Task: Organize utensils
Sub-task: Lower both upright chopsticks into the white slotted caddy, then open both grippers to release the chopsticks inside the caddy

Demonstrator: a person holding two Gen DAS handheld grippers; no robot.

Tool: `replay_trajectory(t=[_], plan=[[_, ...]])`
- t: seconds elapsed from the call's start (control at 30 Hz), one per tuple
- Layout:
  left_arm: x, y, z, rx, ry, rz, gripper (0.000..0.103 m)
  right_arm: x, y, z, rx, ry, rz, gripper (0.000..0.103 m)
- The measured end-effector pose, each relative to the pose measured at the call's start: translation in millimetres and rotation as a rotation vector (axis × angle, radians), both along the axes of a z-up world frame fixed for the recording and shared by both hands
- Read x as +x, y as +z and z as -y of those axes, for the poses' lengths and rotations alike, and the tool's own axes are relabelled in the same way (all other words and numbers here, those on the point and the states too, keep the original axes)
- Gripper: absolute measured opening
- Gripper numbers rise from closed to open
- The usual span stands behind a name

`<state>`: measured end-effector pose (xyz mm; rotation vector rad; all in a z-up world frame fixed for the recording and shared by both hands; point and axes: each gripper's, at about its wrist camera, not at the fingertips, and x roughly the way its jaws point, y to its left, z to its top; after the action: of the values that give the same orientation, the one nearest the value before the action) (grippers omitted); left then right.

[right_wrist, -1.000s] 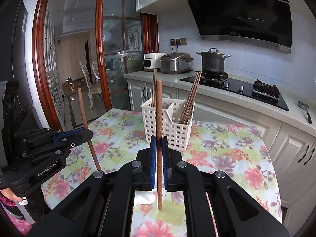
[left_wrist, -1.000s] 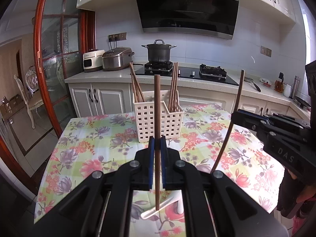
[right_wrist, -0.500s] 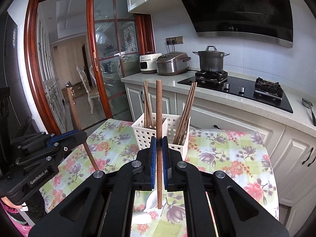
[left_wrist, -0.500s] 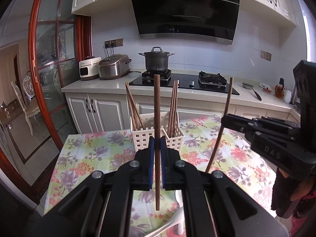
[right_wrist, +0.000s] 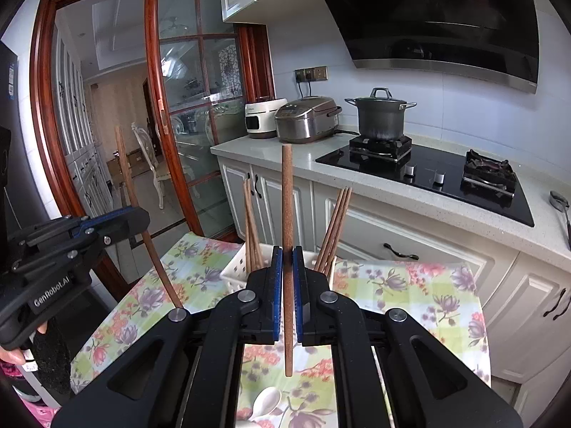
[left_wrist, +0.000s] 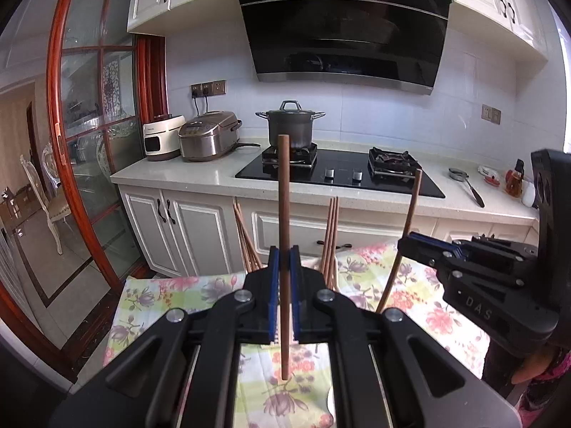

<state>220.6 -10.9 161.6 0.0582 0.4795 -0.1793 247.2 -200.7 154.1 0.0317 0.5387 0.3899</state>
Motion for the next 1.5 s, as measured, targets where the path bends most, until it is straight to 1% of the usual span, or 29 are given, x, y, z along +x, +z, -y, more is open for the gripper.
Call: replay_trajectory(t=[0.1, 0.27, 0.4, 0.53, 0.73, 0.87, 0.97, 1.03, 1.13, 1.17, 1.2, 1.23, 1.27, 1.33, 1.4, 1.47, 1.5], plan=[[15.3, 12.8, 1.5, 0.016, 0.014, 0.014, 0.006, 15.4, 9.1, 2.3, 0.004, -0.013, 0.001, 0.006], [39.2, 33.1, 4.4, 0.033, 0.025, 0.038, 0.006, 48.6, 20.0, 6.2, 0.027, -0.023, -0.022, 0.006], [62.3, 45.3, 3.3, 0.020, 0.032, 0.046, 0.006, 73.4, 24.4, 1.9, 0.024, -0.025, -0.034, 0.006], [83.7, 43.2, -1.1, -0.011, 0.030, 0.030, 0.006, 93.9, 18.0, -7.8, 0.015, -0.021, -0.052, 0.006], [109.0, 17.2, -1.3, -0.016, 0.016, -0.028, 0.006, 114.3, -10.4, -29.1, -0.019, 0.013, -0.106, 0.006], [122.0, -7.9, -3.7, -0.025, 0.011, -0.079, 0.006, 120.8, -33.0, -38.0, -0.033, 0.026, -0.148, 0.006], [131.4, -32.1, -5.1, -0.021, 0.006, -0.133, 0.006, 127.3, -49.8, -41.4, -0.044, 0.029, -0.188, 0.006], [138.1, -47.5, -7.9, -0.019, 0.019, -0.166, 0.006, 130.3, -58.6, -43.1, -0.044, 0.025, -0.205, 0.007], [143.6, -61.7, -18.0, -0.058, 0.040, -0.200, 0.007, 134.1, -66.8, -39.2, -0.025, 0.001, -0.226, 0.018], [144.0, -64.7, -20.9, -0.063, 0.047, -0.204, 0.009, 133.8, -68.6, -37.5, -0.020, -0.005, -0.226, 0.030], [143.4, -67.1, -24.0, -0.062, 0.056, -0.203, 0.011, 133.3, -70.0, -34.2, -0.006, -0.013, -0.226, 0.049], [142.0, -68.8, -26.7, -0.061, 0.063, -0.199, 0.016, 132.2, -70.8, -31.2, 0.006, -0.013, -0.224, 0.053], [140.0, -69.9, -28.8, -0.060, 0.068, -0.196, 0.022, 131.2, -71.8, -29.0, 0.007, -0.013, -0.221, 0.053], [134.1, -71.9, -33.4, -0.053, 0.084, -0.185, 0.026, 128.1, -71.9, -24.8, -0.006, -0.026, -0.210, 0.053], [125.9, -74.0, -37.8, -0.045, 0.105, -0.172, 0.035, 125.0, -72.2, -19.0, 0.002, -0.031, -0.210, 0.053], [114.6, -76.9, -43.2, -0.043, 0.126, -0.152, 0.054, 118.4, -73.8, -11.9, 0.017, -0.037, -0.208, 0.053], [109.2, -78.4, -44.9, -0.039, 0.135, -0.144, 0.056, 115.6, -75.1, -8.8, 0.020, -0.040, -0.207, 0.053]])
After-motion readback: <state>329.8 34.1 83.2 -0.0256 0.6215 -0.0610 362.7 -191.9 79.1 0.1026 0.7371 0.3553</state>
